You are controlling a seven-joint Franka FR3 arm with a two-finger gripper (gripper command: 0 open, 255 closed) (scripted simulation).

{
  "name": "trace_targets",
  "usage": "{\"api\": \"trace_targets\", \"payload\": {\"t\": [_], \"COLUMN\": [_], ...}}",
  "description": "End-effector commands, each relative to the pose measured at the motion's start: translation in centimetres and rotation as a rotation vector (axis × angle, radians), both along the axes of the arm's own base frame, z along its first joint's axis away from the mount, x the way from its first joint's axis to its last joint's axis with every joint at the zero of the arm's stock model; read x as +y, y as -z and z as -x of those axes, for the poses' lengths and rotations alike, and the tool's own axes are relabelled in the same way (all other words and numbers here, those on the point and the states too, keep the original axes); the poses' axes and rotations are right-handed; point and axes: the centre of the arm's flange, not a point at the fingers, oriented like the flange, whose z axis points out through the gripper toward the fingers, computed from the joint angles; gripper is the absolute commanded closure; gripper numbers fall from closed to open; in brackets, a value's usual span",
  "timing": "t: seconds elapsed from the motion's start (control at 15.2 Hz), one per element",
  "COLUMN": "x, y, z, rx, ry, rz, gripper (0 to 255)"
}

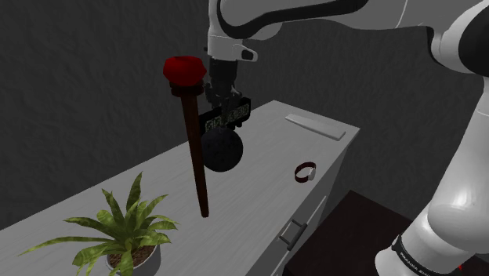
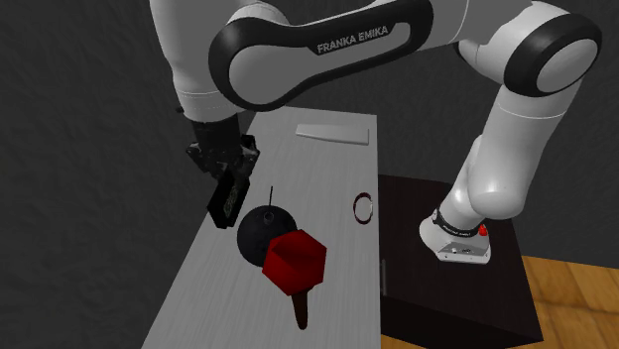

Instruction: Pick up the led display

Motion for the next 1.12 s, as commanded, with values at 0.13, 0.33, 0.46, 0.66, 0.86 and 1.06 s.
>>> {"api": "trace_targets", "payload": {"t": [0.13,0.33,0.46,0.66,0.86,1.06], "x": [-0.1,-0.4,-0.5,-0.5,-0.5,-0.5], "y": [1.2,1.3,0.7,-0.9,-2.5,-4.0], "z": [-0.3,-0.4,-0.6,-0.6,-0.6,-0.6], "rx": [0.015,0.015,0.014,0.014,0.014,0.014], "ry": [0.001,0.000,0.001,0.001,0.001,0.001], "rz": [-0.003,-0.003,-0.003,-0.003,-0.003,-0.003], "gripper": [255,255,255,255,255,255]}}
